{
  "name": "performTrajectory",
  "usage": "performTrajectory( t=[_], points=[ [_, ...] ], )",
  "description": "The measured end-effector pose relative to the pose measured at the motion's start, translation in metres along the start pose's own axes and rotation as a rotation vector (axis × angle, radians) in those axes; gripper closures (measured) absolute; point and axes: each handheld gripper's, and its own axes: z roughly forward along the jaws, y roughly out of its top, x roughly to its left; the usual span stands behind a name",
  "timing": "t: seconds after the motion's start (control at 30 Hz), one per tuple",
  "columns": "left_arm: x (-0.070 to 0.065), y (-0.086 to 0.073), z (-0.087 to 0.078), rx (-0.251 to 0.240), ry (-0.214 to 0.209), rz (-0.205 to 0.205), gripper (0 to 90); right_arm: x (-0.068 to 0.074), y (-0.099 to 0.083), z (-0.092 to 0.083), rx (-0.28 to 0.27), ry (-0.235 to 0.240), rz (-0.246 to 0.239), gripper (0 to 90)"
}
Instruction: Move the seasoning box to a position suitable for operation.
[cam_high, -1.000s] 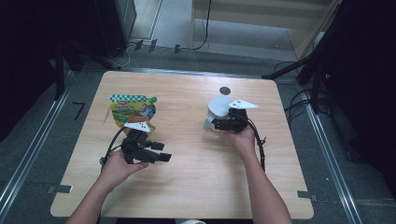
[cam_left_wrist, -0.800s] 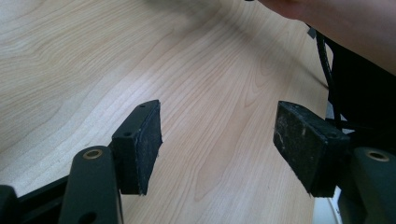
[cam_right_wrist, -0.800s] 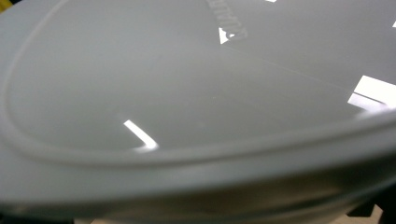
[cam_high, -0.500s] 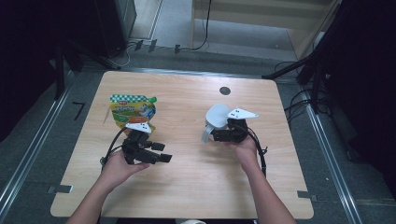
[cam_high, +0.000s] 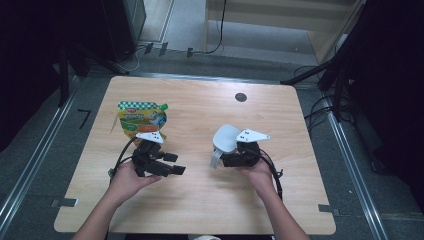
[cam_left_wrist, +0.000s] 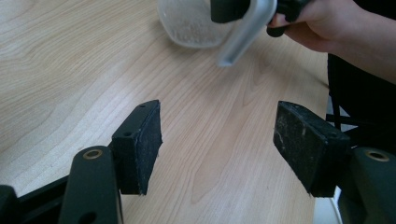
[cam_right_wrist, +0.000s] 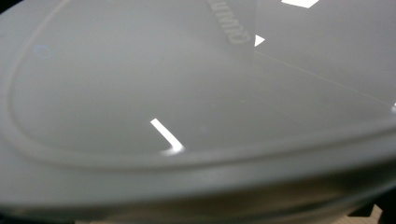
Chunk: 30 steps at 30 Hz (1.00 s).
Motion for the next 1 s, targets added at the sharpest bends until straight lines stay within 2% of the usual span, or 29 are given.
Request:
performTrajectory(
  t=[0.1,0.43,0.7,0.8,1.0],
  points=[
    [0.0,0.0,0.001,0.001,-0.001,-0.001,33.2,0.009,-0.002,0.0,0.003,0.021,-0.022,13.7],
    [-0.002,0.0,0.0,-0.001,0.001,0.003,33.2,0.032,-0.009,0.005,0.025,0.06,-0.029,13.8],
    [-0.003,0.0,0.002,-0.001,0.002,0.009,33.1,0.041,-0.016,0.01,0.039,0.076,-0.043,13.8],
    [-0.003,0.0,0.003,0.001,0.002,0.011,33.2,0.042,-0.017,0.012,0.028,0.074,-0.05,13.7],
    [-0.006,0.001,0.007,0.005,-0.005,0.02,33.2,0.04,-0.02,0.012,0.021,0.092,-0.033,12.9]
  ],
)
